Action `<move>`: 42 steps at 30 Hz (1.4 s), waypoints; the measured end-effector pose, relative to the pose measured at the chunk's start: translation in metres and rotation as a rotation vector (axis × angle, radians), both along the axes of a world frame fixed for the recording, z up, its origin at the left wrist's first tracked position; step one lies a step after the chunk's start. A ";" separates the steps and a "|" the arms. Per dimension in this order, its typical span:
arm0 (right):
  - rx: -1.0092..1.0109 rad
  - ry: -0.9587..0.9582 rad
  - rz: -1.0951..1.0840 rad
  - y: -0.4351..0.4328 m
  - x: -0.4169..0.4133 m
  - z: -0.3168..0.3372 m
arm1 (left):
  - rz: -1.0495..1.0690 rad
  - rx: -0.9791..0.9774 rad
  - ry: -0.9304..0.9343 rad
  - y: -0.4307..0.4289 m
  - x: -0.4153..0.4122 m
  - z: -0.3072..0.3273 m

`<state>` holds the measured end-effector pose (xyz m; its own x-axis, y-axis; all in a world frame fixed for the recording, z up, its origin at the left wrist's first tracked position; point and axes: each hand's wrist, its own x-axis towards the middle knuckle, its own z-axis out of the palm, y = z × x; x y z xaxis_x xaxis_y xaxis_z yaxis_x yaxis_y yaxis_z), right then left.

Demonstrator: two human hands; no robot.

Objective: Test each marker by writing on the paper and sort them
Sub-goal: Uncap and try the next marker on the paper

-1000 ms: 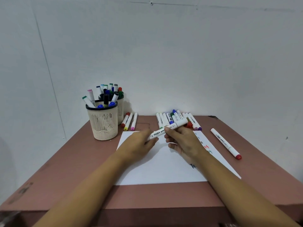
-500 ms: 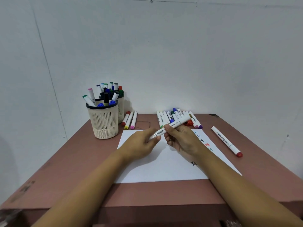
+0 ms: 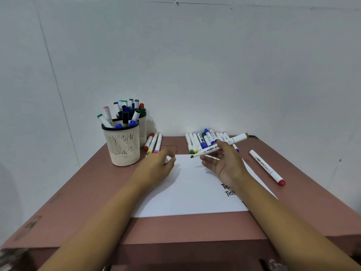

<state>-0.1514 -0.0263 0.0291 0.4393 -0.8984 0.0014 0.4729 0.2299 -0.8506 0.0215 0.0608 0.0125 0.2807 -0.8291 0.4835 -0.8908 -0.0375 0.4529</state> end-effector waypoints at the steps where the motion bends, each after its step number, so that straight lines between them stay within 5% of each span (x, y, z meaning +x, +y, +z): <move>1: 0.025 -0.022 0.023 0.000 -0.001 -0.001 | 0.004 -0.015 0.009 0.000 0.001 0.000; 5: 0.048 -0.024 0.063 0.002 -0.004 0.000 | 0.011 0.063 -0.036 0.001 0.003 0.006; 15: -0.234 0.324 -0.115 0.021 -0.033 0.001 | 0.009 0.385 -0.142 0.018 0.009 -0.002; 30: -0.410 0.698 -0.401 0.045 -0.060 -0.023 | -0.006 0.335 -0.059 0.027 0.007 -0.016; 42: -0.462 0.736 -0.359 0.044 -0.059 -0.025 | -0.005 0.304 -0.057 0.026 0.006 -0.017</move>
<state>-0.2101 0.0181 0.0045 0.1683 -0.9600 0.2238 -0.2434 -0.2604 -0.9343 0.0279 0.0872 -0.0042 0.2556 -0.9395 0.2283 -0.9149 -0.1587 0.3712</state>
